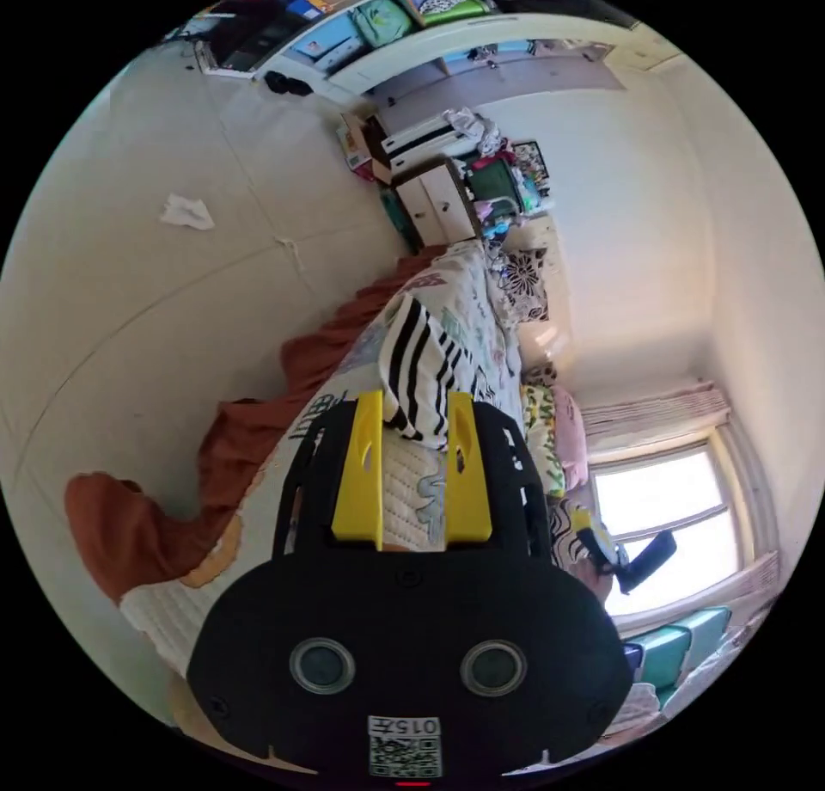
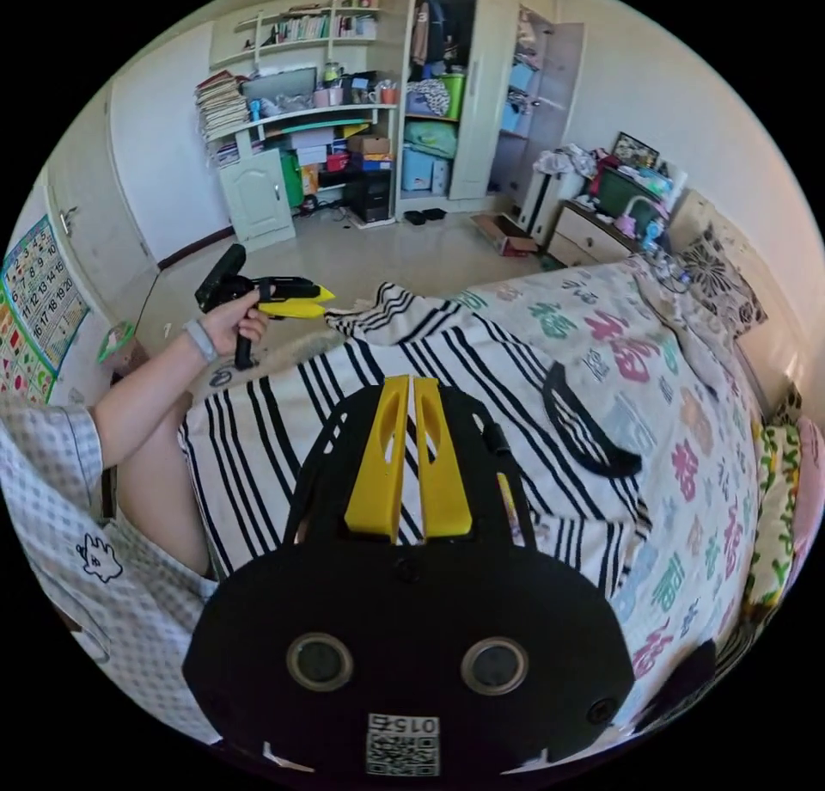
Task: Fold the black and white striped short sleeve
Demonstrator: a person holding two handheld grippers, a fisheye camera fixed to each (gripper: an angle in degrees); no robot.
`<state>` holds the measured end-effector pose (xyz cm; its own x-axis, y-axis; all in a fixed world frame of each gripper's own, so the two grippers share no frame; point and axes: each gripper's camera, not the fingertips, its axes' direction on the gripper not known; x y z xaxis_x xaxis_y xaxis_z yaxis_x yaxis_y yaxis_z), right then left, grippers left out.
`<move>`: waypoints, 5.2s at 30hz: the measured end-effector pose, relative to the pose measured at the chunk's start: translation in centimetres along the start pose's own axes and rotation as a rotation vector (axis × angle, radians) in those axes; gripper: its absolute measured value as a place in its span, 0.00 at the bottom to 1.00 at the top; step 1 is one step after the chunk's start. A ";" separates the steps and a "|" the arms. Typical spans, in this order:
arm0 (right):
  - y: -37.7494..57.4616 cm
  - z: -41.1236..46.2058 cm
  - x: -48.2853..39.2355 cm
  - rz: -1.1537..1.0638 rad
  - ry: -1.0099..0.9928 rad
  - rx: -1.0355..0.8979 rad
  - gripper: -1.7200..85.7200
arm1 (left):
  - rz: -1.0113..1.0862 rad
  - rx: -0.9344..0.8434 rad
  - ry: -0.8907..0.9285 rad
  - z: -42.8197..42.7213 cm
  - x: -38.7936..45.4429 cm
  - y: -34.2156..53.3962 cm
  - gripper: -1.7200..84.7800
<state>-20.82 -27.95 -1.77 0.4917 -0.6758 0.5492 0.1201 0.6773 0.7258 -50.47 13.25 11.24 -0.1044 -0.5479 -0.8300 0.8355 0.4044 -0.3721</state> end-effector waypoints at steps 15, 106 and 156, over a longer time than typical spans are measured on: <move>-28.0 29.0 -6.2 -0.024 0.155 -0.466 0.10 | -0.185 0.010 0.235 -6.9 -4.3 -0.2 0.03; 16.5 -16.1 37.4 0.614 0.197 -0.066 0.15 | 1.134 -0.200 -0.164 15.9 30.9 6.9 0.14; 48.4 -45.7 -3.7 0.195 -0.131 -0.163 0.01 | 1.567 -0.630 -0.161 -3.8 22.3 44.4 0.02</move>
<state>22.54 20.66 12.43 0.4051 -0.5525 0.7284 0.1759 0.8290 0.5309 -17.71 21.78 -25.34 0.6380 0.5844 -0.5014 -0.2567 0.7754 0.5769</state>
